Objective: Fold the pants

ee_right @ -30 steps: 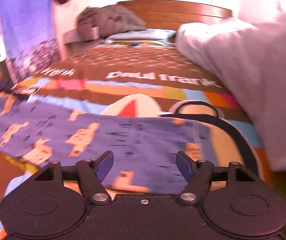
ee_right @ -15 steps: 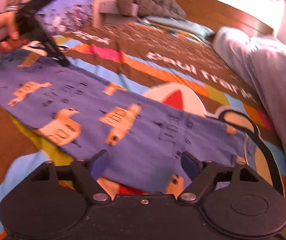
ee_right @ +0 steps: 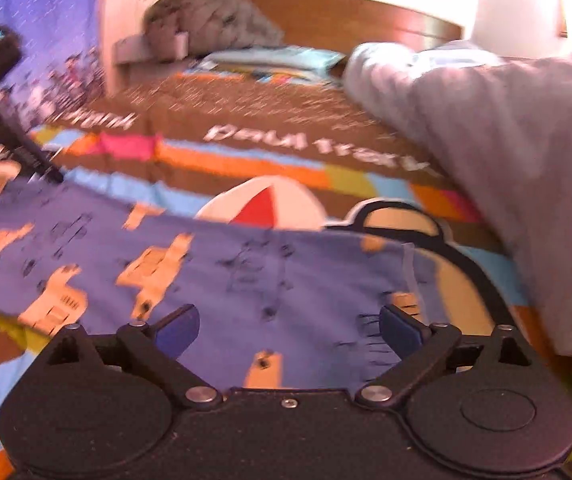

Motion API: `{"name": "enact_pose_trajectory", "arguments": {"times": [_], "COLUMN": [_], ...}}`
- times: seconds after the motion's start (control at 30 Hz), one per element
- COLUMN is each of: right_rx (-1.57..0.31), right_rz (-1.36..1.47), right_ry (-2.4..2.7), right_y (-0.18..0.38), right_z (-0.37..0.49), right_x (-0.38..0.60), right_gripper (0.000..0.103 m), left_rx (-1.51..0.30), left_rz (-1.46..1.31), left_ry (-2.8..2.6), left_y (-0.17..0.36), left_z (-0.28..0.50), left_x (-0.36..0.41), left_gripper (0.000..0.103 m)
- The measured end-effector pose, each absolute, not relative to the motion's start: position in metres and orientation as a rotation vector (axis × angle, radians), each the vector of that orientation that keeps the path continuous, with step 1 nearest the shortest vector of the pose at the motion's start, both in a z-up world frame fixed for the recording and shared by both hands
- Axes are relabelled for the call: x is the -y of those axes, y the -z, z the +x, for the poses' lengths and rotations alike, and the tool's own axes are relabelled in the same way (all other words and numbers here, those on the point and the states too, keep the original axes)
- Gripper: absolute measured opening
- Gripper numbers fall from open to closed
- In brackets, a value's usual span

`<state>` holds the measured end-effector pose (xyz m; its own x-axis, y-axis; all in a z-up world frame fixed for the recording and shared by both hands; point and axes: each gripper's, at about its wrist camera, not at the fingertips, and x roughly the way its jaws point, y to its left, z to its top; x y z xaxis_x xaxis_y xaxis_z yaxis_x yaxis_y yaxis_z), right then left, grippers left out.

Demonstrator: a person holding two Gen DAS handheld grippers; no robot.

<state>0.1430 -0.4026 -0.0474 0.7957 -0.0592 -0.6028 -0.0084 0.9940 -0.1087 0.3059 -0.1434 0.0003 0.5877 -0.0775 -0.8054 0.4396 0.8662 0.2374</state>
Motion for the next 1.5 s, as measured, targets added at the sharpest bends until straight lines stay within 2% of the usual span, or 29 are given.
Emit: {"name": "enact_pose_trajectory", "arguments": {"times": [0.1, 0.17, 0.23, 0.4, 0.57, 0.8, 0.93, 1.07, 1.37, 1.5], "right_rx": [-0.671, -0.747, -0.818, -0.745, -0.711, -0.709, -0.719, -0.717, -0.67, -0.637], "right_rz": [-0.038, 0.047, 0.19, 0.512, 0.778, 0.956, 0.953, 0.957, 1.048, 1.022], "right_ry": [0.102, 0.145, 0.19, 0.232, 0.07, -0.037, -0.051, -0.05, 0.02, 0.077], "right_y": [0.045, 0.049, 0.055, 0.048, 0.059, 0.069, 0.068, 0.07, 0.084, 0.085], "right_z": [0.145, 0.149, 0.149, 0.106, 0.08, 0.081, 0.085, 0.093, 0.109, 0.111], "right_x": [0.422, 0.441, 0.468, 0.532, 0.569, 0.585, 0.582, 0.579, 0.573, 0.571], "right_gripper": [0.099, 0.1, 0.1, 0.1, 0.1, 0.086, 0.08, 0.078, 0.066, 0.059], "left_rx": [-0.93, -0.975, -0.922, -0.898, -0.883, -0.934, -0.976, -1.016, -1.069, -1.051], "left_rz": [0.474, 0.593, 0.665, 0.55, 0.475, 0.662, 0.598, 0.47, 0.184, 0.084], "left_ry": [0.374, 0.338, 0.281, 0.332, 0.563, 0.649, 0.647, 0.647, 0.646, 0.624], "left_y": [0.012, 0.035, 0.043, 0.011, 0.001, 0.056, 0.058, 0.05, 0.026, 0.01], "left_z": [0.284, 0.274, 0.267, 0.28, 0.291, 0.301, 0.316, 0.327, 0.334, 0.34], "left_x": [0.174, 0.201, 0.222, 0.269, 0.354, 0.46, 0.457, 0.431, 0.373, 0.364], "left_gripper": [0.072, 0.069, 0.067, 0.07, 0.071, 0.068, 0.07, 0.071, 0.071, 0.083]}}
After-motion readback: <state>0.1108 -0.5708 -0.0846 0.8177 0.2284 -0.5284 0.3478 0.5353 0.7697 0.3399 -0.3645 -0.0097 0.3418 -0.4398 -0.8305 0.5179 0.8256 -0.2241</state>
